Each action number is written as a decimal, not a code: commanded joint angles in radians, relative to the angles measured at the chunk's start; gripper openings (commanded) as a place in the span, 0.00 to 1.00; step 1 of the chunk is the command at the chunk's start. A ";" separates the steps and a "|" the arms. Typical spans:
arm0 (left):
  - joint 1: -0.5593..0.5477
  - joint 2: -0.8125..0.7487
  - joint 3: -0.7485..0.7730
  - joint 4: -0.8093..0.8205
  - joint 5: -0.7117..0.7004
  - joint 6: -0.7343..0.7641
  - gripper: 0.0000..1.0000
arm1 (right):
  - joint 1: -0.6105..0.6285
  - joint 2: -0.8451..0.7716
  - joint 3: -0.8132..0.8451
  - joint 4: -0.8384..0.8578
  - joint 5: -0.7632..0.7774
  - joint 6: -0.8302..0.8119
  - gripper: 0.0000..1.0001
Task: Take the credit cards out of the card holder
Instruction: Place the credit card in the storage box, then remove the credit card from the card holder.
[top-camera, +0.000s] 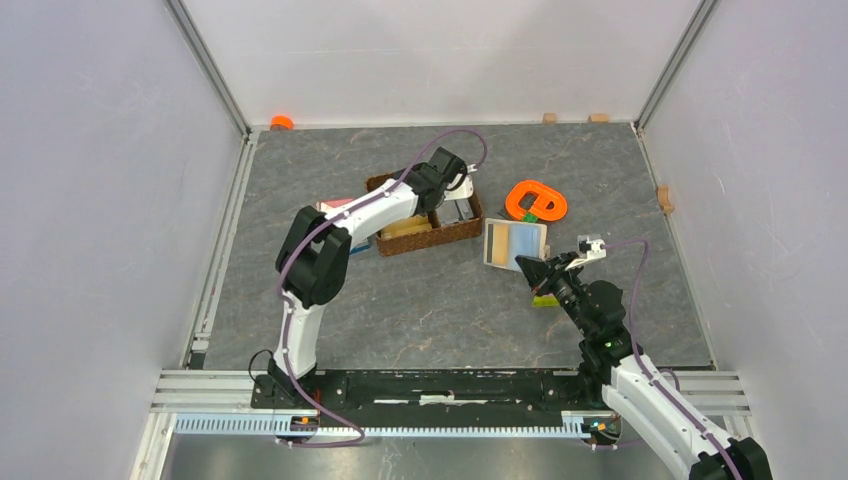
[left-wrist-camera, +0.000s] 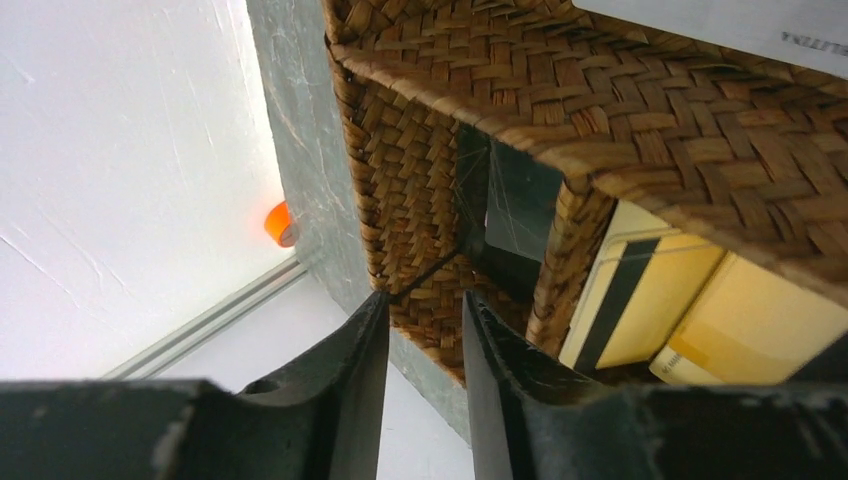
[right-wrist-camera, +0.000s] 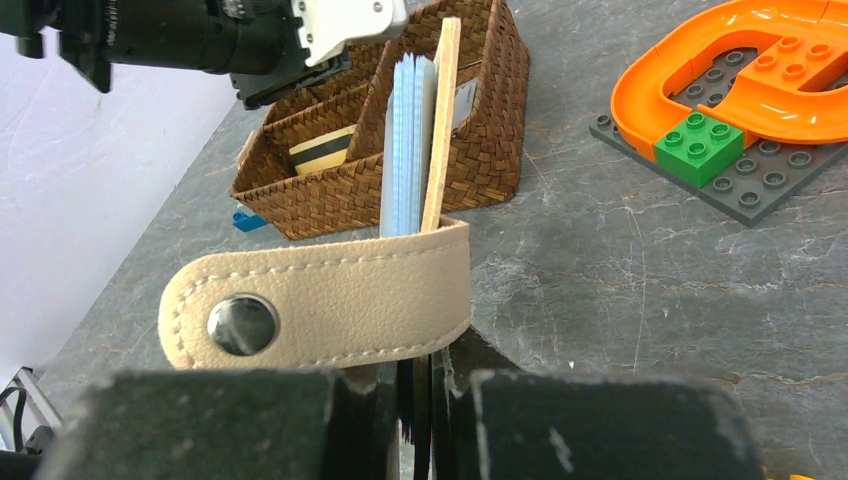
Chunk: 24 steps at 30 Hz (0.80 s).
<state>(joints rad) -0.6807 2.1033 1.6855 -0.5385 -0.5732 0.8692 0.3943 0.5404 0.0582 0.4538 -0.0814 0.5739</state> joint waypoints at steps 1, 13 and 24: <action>-0.044 -0.155 -0.028 0.032 0.010 -0.055 0.42 | -0.004 -0.002 0.018 0.066 0.001 -0.005 0.01; -0.214 -0.465 -0.121 -0.065 0.166 -0.971 1.00 | -0.004 0.044 0.018 0.130 -0.087 -0.004 0.02; -0.209 -1.006 -0.979 0.531 0.206 -1.349 1.00 | -0.003 0.048 0.001 0.179 -0.131 0.010 0.02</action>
<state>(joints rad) -0.8940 1.2472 0.8963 -0.2531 -0.3420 -0.2932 0.3943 0.5842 0.0574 0.5266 -0.1726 0.5743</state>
